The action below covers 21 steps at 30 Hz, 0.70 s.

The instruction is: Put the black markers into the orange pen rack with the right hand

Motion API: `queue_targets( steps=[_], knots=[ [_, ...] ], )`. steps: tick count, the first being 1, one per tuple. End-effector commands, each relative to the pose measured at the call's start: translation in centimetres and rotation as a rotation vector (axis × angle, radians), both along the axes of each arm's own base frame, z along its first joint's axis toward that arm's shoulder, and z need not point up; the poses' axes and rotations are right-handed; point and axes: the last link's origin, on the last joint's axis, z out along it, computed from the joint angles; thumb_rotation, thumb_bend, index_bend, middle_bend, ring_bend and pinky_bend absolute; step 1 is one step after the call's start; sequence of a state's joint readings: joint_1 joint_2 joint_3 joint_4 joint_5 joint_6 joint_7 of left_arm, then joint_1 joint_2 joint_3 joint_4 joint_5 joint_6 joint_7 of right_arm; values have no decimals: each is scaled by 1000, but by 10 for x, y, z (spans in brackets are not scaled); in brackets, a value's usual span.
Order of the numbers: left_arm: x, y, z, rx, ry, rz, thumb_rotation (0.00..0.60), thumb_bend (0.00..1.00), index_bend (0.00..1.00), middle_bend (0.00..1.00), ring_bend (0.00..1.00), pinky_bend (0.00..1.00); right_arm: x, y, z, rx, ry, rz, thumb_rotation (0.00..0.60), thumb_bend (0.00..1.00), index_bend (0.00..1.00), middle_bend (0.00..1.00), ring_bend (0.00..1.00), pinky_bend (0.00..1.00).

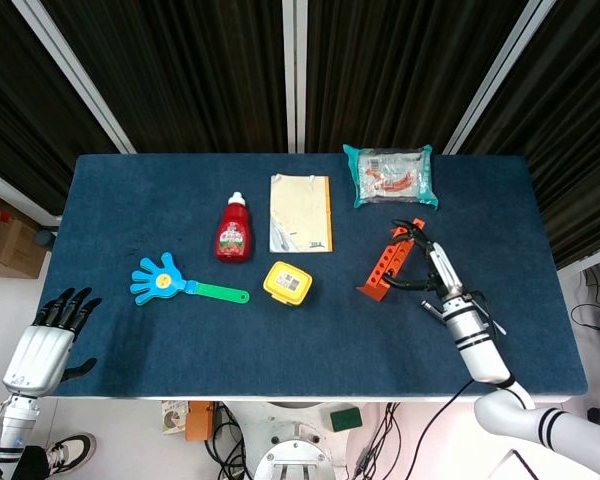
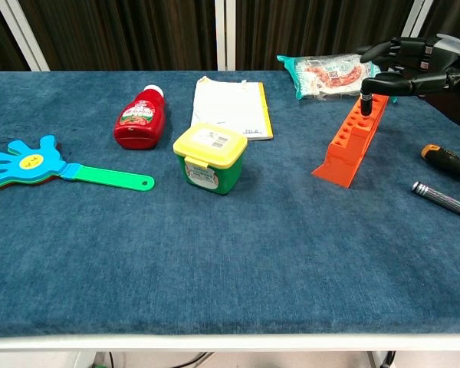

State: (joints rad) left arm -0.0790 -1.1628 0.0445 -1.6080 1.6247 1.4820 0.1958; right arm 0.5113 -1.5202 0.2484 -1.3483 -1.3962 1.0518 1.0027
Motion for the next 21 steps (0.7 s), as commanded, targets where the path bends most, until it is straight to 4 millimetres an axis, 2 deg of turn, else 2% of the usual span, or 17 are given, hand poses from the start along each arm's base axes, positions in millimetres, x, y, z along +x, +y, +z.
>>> queue_targets(
  steps=[1,4,9,11,16,21],
  knots=[
    [0,0,-1,-3,1,0,600,56,145,70,29,186,-4,0,4,-9,-3,-8,600,26,65,56,0,0],
    [0,0,-1,-6,3,-1,600,56,145,70,28,186,-5,1,10,-19,-14,-2,600,26,1,46,0,0],
    [0,1,-2,-6,5,1,600,56,145,70,29,186,-3,0,26,-67,-18,26,600,54,6,48,0,0],
    [0,1,-3,-7,6,3,600,56,145,70,29,186,1,1,34,-92,40,71,600,91,44,49,0,0],
    [1,1,-4,-10,9,3,600,56,145,70,29,186,13,13,52,-194,337,255,600,159,261,50,0,0],
    [1,1,-2,-3,6,6,600,56,145,70,28,186,18,28,70,-280,683,396,600,168,333,53,0,0]
  ],
)
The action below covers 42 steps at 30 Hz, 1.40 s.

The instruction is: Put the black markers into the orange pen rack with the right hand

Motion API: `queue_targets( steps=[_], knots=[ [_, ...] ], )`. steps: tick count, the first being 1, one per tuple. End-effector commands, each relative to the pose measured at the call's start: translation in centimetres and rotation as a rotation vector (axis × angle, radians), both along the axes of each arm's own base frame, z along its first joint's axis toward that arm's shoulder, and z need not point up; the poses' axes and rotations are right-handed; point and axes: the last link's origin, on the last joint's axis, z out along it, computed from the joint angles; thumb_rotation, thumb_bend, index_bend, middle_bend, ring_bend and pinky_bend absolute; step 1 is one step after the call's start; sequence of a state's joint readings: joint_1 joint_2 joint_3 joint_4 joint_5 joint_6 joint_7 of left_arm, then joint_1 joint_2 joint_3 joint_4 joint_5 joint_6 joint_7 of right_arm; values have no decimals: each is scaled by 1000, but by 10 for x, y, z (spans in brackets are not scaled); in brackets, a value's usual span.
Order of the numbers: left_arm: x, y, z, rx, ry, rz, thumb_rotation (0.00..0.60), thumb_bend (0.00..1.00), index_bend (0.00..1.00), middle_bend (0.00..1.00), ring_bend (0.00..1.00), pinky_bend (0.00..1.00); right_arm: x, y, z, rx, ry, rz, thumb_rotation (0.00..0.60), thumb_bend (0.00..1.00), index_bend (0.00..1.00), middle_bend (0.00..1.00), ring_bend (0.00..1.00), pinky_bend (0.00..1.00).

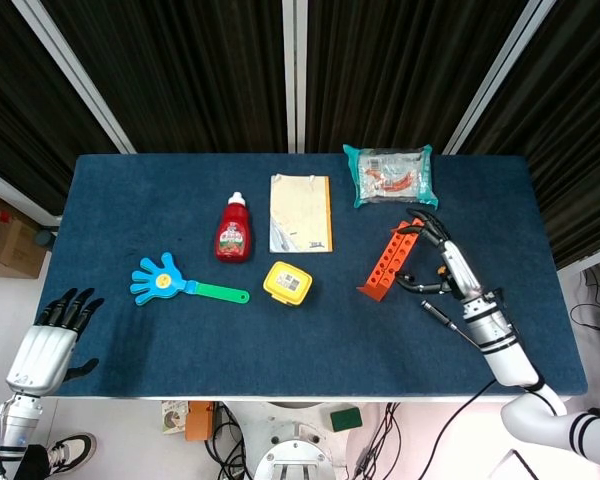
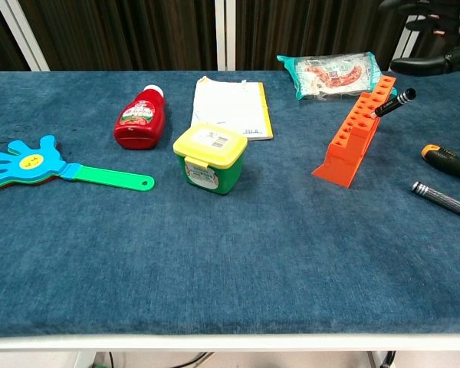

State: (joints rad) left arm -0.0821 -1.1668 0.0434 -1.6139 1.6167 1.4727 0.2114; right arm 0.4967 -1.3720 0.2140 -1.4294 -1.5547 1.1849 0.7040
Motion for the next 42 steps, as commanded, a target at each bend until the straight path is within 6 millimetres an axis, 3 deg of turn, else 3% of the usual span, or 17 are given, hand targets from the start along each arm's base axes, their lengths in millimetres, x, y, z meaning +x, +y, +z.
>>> queue_targets(
  steps=[1,8,16,25,29,42],
  knots=[
    [0,0,0,2,0,1,600,56,145,70,29,186,9,20,23,-120,370,163,600,168,339,52,0,0],
    [0,-1,-1,-5,3,-2,600,56,145,70,29,186,12,32,21,-200,641,202,600,176,383,47,0,0],
    [0,-1,1,4,0,0,600,56,145,70,29,186,9,34,12,-226,739,184,600,192,434,41,0,0],
    [-1,-1,4,12,-9,4,600,56,145,70,28,186,9,29,-8,-267,747,192,600,222,439,33,0,0],
    [-1,-2,5,17,-11,-1,600,56,145,70,29,186,9,27,-14,-293,749,185,600,291,477,43,0,0],
    [-1,-3,5,15,-13,-6,600,56,145,70,29,186,9,25,-18,-304,741,171,600,330,557,51,0,0]
  ],
)
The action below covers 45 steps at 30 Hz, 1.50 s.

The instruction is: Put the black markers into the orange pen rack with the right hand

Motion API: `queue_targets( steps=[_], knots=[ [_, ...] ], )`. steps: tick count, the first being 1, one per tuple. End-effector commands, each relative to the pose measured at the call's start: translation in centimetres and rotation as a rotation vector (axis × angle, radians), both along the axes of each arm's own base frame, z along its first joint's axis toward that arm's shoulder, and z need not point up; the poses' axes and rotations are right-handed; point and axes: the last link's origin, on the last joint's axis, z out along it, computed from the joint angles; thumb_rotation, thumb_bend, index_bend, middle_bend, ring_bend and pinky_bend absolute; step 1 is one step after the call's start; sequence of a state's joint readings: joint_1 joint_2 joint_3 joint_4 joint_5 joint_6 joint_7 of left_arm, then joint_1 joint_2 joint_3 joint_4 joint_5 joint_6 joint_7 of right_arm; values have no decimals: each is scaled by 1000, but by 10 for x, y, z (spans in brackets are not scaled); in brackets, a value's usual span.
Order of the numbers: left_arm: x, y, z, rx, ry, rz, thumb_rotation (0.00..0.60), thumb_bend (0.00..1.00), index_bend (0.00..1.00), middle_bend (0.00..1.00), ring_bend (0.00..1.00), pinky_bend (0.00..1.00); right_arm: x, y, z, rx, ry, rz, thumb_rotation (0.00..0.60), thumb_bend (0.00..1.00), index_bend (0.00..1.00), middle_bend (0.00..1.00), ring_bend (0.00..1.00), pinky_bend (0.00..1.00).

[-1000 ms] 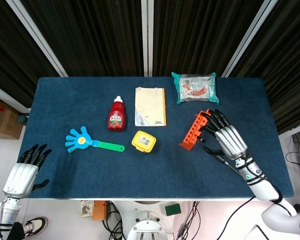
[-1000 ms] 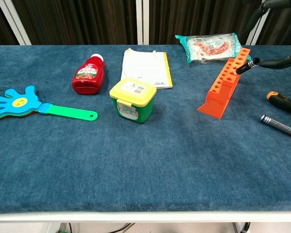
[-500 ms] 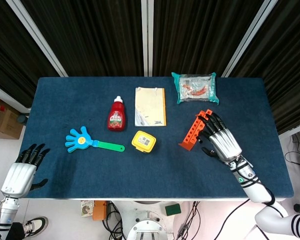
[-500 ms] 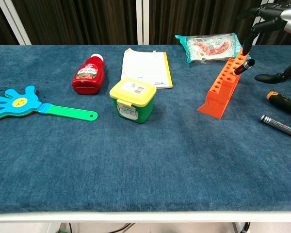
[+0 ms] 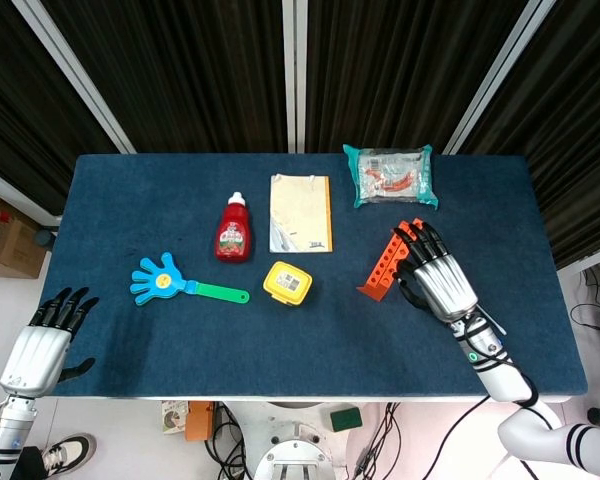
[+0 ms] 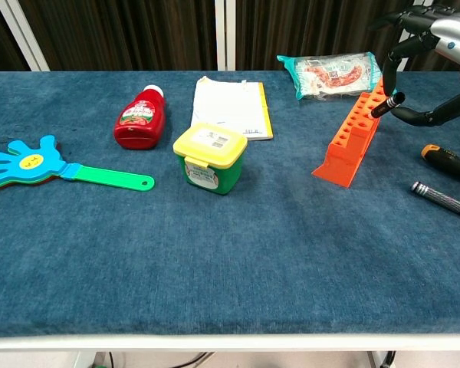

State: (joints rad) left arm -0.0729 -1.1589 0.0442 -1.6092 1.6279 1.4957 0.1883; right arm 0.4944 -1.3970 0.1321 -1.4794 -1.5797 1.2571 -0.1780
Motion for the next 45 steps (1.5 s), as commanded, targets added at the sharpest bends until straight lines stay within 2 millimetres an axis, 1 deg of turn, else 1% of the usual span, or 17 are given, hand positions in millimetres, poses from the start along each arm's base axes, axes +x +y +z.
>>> queue_targets(
  steps=[1,9,14,19,26,35,45],
  knots=[
    [0,0,0,-1,0,0,600,57,145,70,28,186,0,0,0,6,-10,-8,600,332,564,51,0,0],
    [0,1,-2,-7,6,2,600,56,145,70,29,186,2,-7,6,25,-53,-55,600,333,601,51,0,0],
    [0,3,-2,-7,5,8,600,56,145,70,28,186,5,-14,10,80,-108,-130,600,333,601,51,0,0],
    [-1,3,-1,-3,2,13,600,55,145,70,29,186,9,-22,10,127,-125,-191,600,337,606,50,0,0],
    [-1,4,-1,-8,4,16,600,56,145,70,29,186,21,-31,13,162,-98,-206,600,345,609,50,0,0],
    [-2,5,0,-10,0,18,600,56,145,70,29,186,29,-40,15,212,-92,-281,600,346,610,49,0,0],
    [-3,6,1,-7,-2,21,600,56,145,70,28,186,34,-47,14,225,-90,-310,600,345,610,48,0,0]
  ],
)
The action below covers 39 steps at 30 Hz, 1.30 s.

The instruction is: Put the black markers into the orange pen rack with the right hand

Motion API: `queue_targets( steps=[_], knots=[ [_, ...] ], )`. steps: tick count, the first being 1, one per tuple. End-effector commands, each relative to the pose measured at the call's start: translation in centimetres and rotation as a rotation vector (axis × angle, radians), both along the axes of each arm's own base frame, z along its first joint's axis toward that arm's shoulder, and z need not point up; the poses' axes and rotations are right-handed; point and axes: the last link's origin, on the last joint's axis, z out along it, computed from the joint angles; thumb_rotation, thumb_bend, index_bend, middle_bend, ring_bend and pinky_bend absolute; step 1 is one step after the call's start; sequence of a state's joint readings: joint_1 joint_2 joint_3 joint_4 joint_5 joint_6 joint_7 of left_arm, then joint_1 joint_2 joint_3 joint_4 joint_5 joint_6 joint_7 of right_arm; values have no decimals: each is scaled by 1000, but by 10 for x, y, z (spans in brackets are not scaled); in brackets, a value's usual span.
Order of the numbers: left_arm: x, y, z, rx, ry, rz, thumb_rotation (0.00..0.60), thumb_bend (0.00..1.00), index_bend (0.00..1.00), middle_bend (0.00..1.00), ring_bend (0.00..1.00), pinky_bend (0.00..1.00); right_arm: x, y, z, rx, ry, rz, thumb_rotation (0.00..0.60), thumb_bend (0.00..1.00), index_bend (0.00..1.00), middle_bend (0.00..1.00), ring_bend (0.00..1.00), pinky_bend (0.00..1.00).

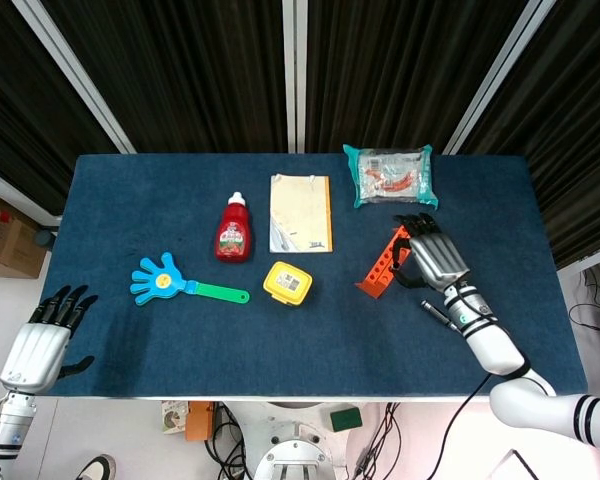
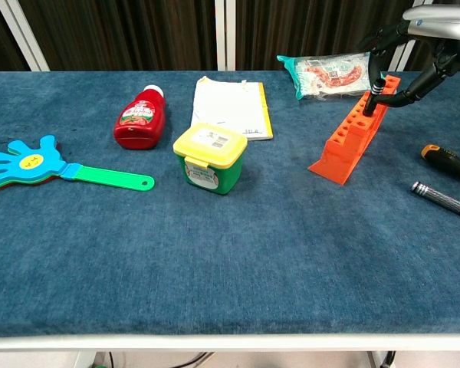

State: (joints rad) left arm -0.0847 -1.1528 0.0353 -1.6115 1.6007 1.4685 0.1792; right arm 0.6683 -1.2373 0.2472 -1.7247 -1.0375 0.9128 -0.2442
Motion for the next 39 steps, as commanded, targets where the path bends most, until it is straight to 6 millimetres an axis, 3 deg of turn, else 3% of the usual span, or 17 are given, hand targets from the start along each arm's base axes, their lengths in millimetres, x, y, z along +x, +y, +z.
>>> queue_targets(
  steps=[1,12,14,16,18,20,25,31,35,39],
  knots=[
    [0,0,0,-1,0,0,600,56,145,70,28,186,1,-1,-1,0,3,0,600,345,610,49,0,0],
    [0,1,0,0,0,2,600,56,145,70,29,186,-2,-2,-4,1,19,-5,600,340,601,45,0,0],
    [0,1,0,-1,1,2,600,56,145,70,29,186,-4,-1,-4,8,23,-7,600,324,495,35,0,0],
    [0,1,-1,-2,2,2,600,56,145,70,29,186,-5,-1,-3,14,23,-12,600,286,250,13,0,0],
    [0,1,-1,-2,3,2,600,56,145,70,29,186,-6,0,-2,17,20,-15,600,256,81,2,0,0],
    [0,1,-1,-1,4,2,600,56,145,70,29,186,-6,1,1,20,15,-15,600,241,3,0,0,0],
    [0,2,-1,-1,6,6,600,56,145,70,29,186,-8,12,13,-17,-30,12,600,214,0,0,0,0],
    [1,0,-1,4,4,1,600,56,145,70,29,186,-29,47,41,-134,-3,98,600,215,5,0,0,0],
    [2,-1,-3,-1,8,-3,600,56,145,70,28,186,-57,69,49,-174,64,39,600,272,177,28,0,0],
    [3,-2,-7,-14,20,-6,600,56,145,70,29,186,-86,75,43,-95,137,-115,600,276,249,33,0,0]
  ],
)
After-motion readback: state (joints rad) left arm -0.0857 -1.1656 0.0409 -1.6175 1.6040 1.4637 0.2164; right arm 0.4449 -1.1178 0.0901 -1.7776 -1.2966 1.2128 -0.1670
